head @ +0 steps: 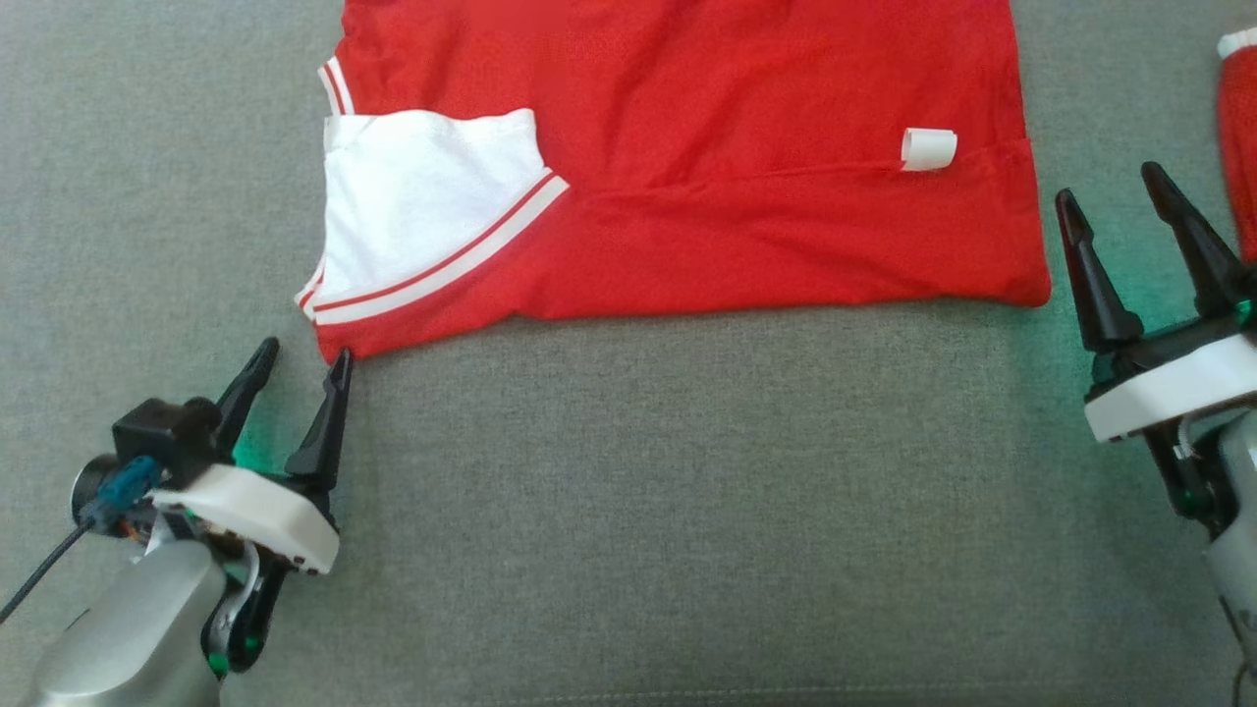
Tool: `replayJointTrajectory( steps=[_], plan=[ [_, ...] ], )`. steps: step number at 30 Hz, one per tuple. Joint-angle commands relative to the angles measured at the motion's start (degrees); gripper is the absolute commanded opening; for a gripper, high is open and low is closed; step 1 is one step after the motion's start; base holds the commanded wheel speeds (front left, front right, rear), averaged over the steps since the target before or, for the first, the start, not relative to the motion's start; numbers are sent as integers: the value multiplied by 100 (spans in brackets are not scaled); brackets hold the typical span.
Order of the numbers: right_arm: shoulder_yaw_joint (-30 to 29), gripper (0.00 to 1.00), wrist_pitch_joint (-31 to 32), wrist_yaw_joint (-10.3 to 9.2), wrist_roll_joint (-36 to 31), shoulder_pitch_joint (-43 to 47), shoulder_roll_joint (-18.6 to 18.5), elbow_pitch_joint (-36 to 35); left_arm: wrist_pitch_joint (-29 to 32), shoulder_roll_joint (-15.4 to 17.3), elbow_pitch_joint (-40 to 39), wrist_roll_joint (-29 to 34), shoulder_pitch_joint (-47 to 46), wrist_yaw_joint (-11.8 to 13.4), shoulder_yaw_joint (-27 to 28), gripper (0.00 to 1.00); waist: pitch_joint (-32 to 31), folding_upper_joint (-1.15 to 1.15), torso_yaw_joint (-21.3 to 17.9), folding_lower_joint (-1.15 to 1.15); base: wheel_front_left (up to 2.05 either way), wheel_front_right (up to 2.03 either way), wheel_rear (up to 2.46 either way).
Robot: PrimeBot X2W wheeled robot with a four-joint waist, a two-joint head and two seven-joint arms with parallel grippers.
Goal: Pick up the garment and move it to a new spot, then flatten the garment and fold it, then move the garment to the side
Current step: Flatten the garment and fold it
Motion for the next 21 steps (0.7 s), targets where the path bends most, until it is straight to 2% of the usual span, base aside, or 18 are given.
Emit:
replayJointTrajectory(
  steps=[1, 11, 12, 15, 16, 21],
  plan=[
    [-5, 100, -61, -4, -24, 123, -68, -180, -26, 142, -53, -21, -212, 25, 273, 100, 26, 0, -13, 0, 0, 0, 0],
    [-27, 100, -62, -4, -50, 150, 41, -163, 146, -1, 347, -76, -441, -159, 165, 100, 74, 0, -50, 0, 0, 0, 0],
    [-21, 100, -62, -4, -48, 153, 54, -150, 182, -15, 372, -86, -455, -202, 139, 97, 76, 0, -48, 0, 0, 0, 0],
    [-2, 100, -62, -4, -37, 144, 105, -94, 234, -42, 427, -114, -482, -322, 86, 17, 81, 0, -42, 0, 0, 0, 0],
    [5, 100, -62, -4, -19, 140, 127, -63, 233, -47, 436, -128, -485, -360, 80, 0, 83, 0, -40, 0, 0, 0, 0],
    [38, 100, -62, -4, 77, 122, 222, 168, 148, -28, 409, -114, -517, -515, 47, 0, 76, 0, -3, 0, 0, 0, 0]
  ],
)
